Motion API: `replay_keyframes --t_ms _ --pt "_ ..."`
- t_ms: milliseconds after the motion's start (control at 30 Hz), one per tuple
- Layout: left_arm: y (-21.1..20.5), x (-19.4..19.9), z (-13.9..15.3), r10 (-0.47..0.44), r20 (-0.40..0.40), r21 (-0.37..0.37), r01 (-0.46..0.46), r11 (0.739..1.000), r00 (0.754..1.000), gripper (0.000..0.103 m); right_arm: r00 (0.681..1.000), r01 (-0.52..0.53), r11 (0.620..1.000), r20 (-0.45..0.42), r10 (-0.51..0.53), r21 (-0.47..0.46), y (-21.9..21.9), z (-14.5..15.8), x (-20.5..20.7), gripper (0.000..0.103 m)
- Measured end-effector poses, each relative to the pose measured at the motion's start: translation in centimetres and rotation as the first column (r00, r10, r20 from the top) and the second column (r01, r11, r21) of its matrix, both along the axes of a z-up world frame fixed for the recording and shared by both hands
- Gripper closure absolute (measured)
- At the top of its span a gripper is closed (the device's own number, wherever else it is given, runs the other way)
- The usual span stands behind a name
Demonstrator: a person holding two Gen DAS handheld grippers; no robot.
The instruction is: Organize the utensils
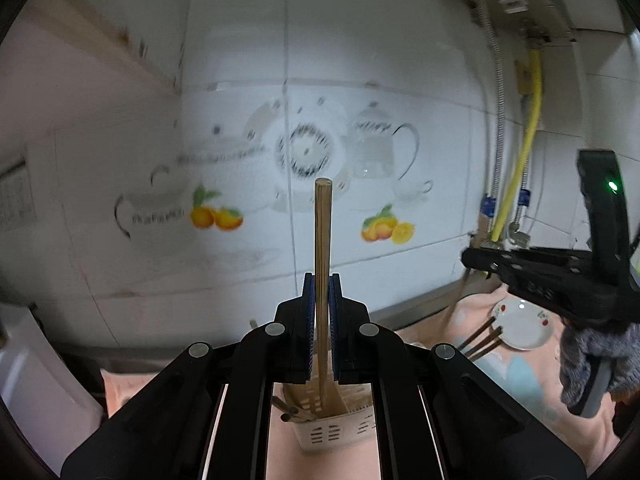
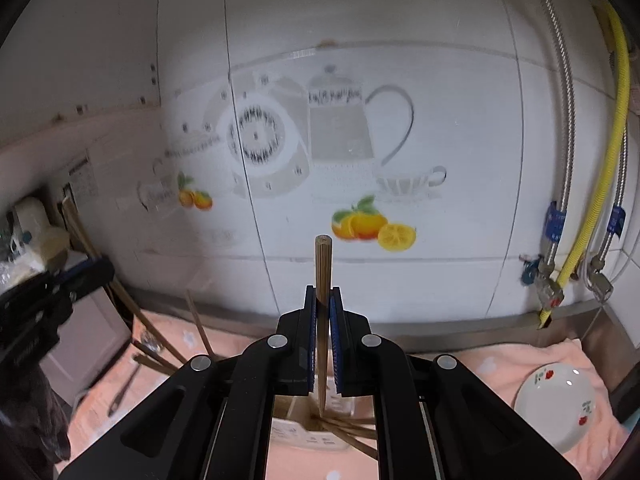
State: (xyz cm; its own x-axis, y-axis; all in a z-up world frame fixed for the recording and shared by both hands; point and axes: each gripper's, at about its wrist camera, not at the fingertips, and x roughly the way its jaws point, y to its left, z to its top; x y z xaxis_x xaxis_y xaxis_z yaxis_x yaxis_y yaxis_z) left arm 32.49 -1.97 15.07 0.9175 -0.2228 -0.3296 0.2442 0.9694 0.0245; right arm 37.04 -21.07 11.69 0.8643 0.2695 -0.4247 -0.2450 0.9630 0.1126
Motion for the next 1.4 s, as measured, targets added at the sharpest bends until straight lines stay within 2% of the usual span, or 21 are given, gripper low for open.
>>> replay_keyframes --t_ms 267,400,467,533,600,833,1100,1400 --pt "1.5 2.5 -4.3 0.004 -0.129 -0.031 -0.008 0.999 0.992 0.097 0.998 -0.018 0.999 -0.063 0.016 -0.026 0.5 -2.9 0.3 0.096" --pt "1.4 2.1 -5.2 0.007 -0.145 -0.013 -0.009 1.000 0.989 0.096 0.998 -0.021 0.999 -0.068 0.018 -0.047 0.7 -3.3 -0.1 0.094" --pt "1.5 1.8 -5.3 0.003 -0.149 -0.014 -0.005 1.000 0.989 0.095 0.997 -0.024 0.998 -0.068 0.021 -0.049 0.7 -3.3 -0.5 0.090" --pt "1.6 1.3 -5.2 0.002 -0.145 -0.013 -0.004 1.000 0.989 0.088 0.998 -0.025 0.998 -0.063 0.022 -0.056 0.8 -3.1 -1.1 0.089" --pt "1.7 0.5 -4.9 0.005 -0.132 -0.010 -0.006 1.000 0.991 0.073 0.998 -0.025 0.998 -0.058 0.022 -0.059 0.8 -3.0 -1.9 0.086" --pt "2.6 -3.4 -4.8 0.004 -0.111 -0.011 -0.005 1.000 0.994 0.060 0.998 -0.037 0.996 -0.047 0.033 -0.085 1.1 -3.4 -5.9 0.076" --pt "3.9 -7.8 -6.0 0.024 -0.112 -0.031 -0.028 0.999 0.993 0.038 0.998 -0.047 0.994 -0.055 0.042 -0.100 1.8 -5.6 -10.6 0.066" --pt "4.4 -12.0 -8.6 0.036 -0.128 -0.024 -0.039 0.999 0.991 0.017 0.996 -0.047 0.994 -0.078 0.039 -0.098 2.6 -8.6 -14.7 0.044"
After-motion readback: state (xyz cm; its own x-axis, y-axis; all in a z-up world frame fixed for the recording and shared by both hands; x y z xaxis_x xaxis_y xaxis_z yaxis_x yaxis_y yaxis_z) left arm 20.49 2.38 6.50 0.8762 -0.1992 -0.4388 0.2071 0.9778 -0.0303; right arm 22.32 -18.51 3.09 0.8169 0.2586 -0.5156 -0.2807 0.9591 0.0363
